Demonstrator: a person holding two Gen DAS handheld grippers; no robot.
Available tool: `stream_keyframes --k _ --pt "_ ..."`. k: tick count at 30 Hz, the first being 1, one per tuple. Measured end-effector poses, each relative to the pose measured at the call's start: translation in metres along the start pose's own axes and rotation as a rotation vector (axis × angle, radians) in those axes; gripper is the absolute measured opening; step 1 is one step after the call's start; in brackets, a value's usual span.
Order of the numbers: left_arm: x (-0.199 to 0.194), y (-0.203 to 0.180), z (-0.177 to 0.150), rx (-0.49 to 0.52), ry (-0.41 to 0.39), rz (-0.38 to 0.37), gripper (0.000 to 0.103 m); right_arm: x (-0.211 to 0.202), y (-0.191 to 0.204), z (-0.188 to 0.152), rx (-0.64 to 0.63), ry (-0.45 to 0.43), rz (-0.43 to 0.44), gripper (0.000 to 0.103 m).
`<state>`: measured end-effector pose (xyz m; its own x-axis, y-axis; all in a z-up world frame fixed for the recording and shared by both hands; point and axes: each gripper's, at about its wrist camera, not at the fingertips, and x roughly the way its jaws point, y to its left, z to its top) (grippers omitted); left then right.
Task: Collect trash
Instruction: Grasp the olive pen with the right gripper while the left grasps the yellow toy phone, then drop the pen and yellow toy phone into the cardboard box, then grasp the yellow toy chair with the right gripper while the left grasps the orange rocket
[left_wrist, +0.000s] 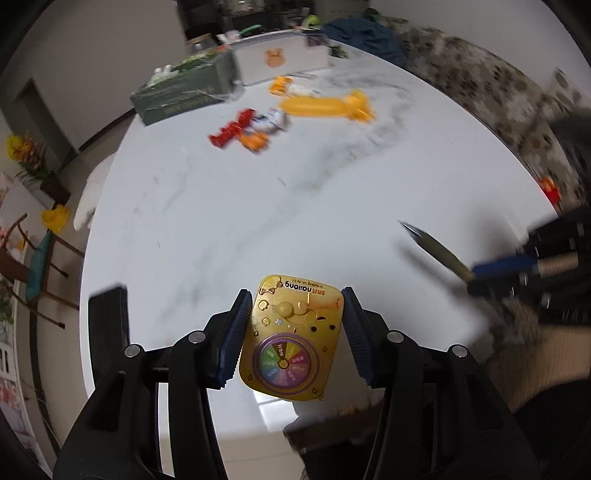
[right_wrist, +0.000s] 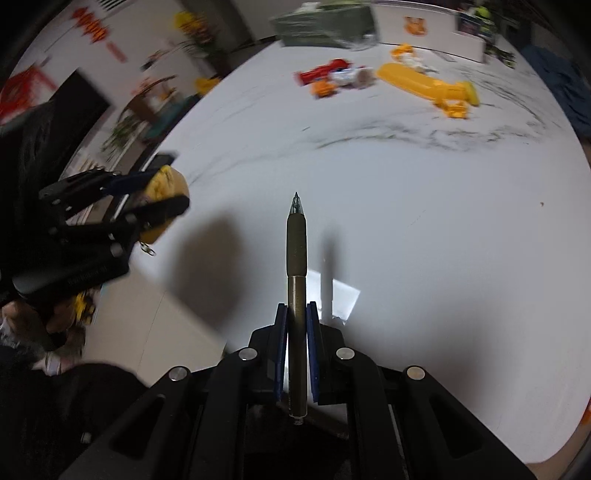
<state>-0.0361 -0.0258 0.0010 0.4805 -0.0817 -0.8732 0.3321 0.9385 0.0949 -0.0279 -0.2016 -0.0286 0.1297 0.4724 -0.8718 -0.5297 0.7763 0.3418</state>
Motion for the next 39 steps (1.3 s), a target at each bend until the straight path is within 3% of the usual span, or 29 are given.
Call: stream_keyframes --k 5,9,10,11,12,13,14,16,20,22,24,26,29,33,39 --pt "-0.023 -0.040 -0.069 0.089 0.035 -0.086 0.049 -0.010 0.030 -0.047 -0.110 0.080 0.119 0.010" --pt "0.004 -0.061 -0.107 0.090 0.118 -0.111 0.050 0.023 0.031 -0.070 -0.134 0.162 0.142 0.010" --pt "0.017 -0.064 -0.113 0.079 0.144 -0.117 0.059 0.033 0.032 -0.075 -0.149 0.174 0.122 0.010" --pt "0.029 -0.066 -0.118 0.070 0.167 -0.111 0.081 0.046 0.031 -0.079 -0.167 0.180 0.099 0.011" --pt "0.040 -0.067 -0.121 0.060 0.176 -0.093 0.089 0.057 0.030 -0.080 -0.176 0.185 0.086 0.015" --pt "0.050 -0.068 -0.125 0.048 0.179 -0.080 0.092 0.074 0.026 -0.082 -0.171 0.199 0.066 0.033" --pt "0.064 -0.067 -0.129 0.038 0.202 -0.090 0.092 0.082 0.024 -0.086 -0.164 0.206 0.058 0.043" --pt "0.082 -0.060 -0.134 0.003 0.255 -0.101 0.092 0.092 0.021 -0.089 -0.163 0.232 0.060 0.039" --pt "0.072 -0.044 -0.134 -0.005 0.239 -0.112 0.092 0.055 0.024 -0.086 -0.170 0.177 0.061 0.037" --pt "0.058 -0.038 -0.126 0.013 0.204 -0.104 0.092 0.023 0.023 -0.068 -0.145 0.096 0.067 0.037" --pt "0.040 -0.027 -0.111 0.016 0.149 -0.090 0.092 -0.012 0.012 -0.026 -0.106 -0.034 0.027 0.038" --pt "0.026 -0.014 -0.095 -0.002 0.099 -0.075 0.092 -0.029 -0.007 0.012 -0.076 -0.119 -0.066 0.055" --pt "0.012 0.002 -0.074 -0.039 0.038 -0.034 0.092 -0.028 -0.058 0.084 -0.004 -0.210 -0.207 0.059" --pt "-0.002 0.020 -0.056 -0.116 -0.021 0.032 0.092 0.013 -0.130 0.175 0.141 -0.233 -0.307 0.059" --pt "0.001 0.043 -0.028 -0.184 -0.050 0.105 0.092 0.066 -0.164 0.222 0.198 -0.173 -0.319 0.059"
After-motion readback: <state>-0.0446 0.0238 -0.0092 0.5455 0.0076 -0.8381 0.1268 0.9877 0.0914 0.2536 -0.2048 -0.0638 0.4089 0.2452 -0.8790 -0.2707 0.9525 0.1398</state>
